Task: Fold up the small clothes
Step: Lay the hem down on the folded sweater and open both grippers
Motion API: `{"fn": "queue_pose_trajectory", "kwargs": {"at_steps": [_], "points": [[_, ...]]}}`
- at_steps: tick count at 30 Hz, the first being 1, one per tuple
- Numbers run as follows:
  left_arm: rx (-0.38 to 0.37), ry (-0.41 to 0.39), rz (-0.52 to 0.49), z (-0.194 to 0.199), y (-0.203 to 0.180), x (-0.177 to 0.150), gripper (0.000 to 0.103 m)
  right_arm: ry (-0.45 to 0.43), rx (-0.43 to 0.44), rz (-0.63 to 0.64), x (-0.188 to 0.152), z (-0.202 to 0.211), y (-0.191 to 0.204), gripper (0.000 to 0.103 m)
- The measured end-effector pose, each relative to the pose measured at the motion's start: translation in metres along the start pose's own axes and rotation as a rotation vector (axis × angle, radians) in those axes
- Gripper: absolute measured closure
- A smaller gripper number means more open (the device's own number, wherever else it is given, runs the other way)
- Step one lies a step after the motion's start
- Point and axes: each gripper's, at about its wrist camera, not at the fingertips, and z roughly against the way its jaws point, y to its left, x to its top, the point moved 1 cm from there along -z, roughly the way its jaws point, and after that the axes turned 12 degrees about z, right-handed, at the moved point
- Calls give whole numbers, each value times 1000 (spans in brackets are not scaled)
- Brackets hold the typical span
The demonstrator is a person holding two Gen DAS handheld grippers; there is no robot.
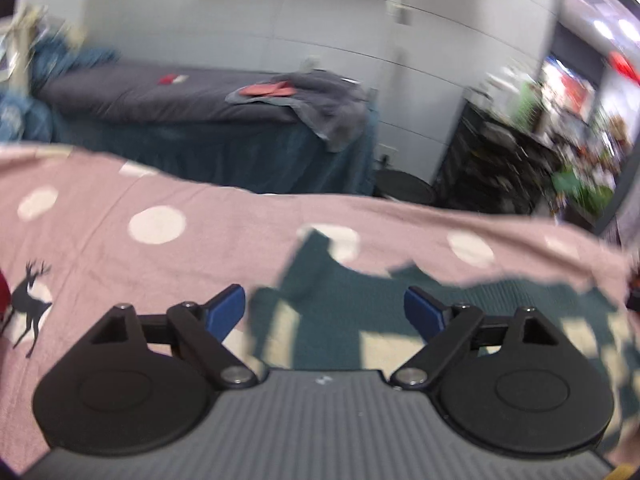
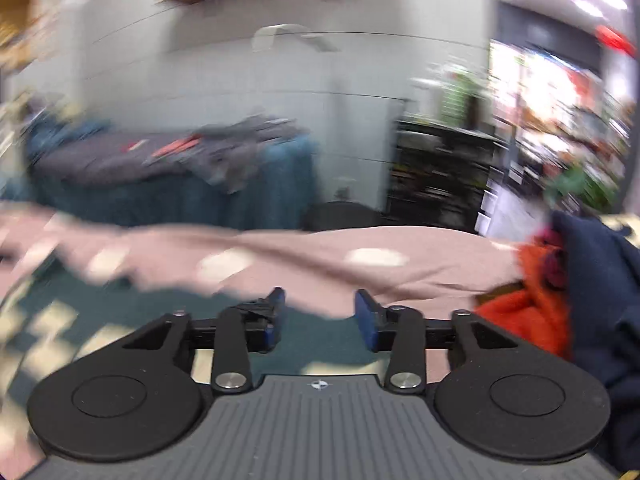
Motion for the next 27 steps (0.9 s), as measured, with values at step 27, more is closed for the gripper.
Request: {"fn": "queue_pose_trajectory", "kwargs": {"at_steps": [27], "points": [[-109,-22,-279,64,-63,-86,8,120,-117,-215,-64,47,-18,45]]}}
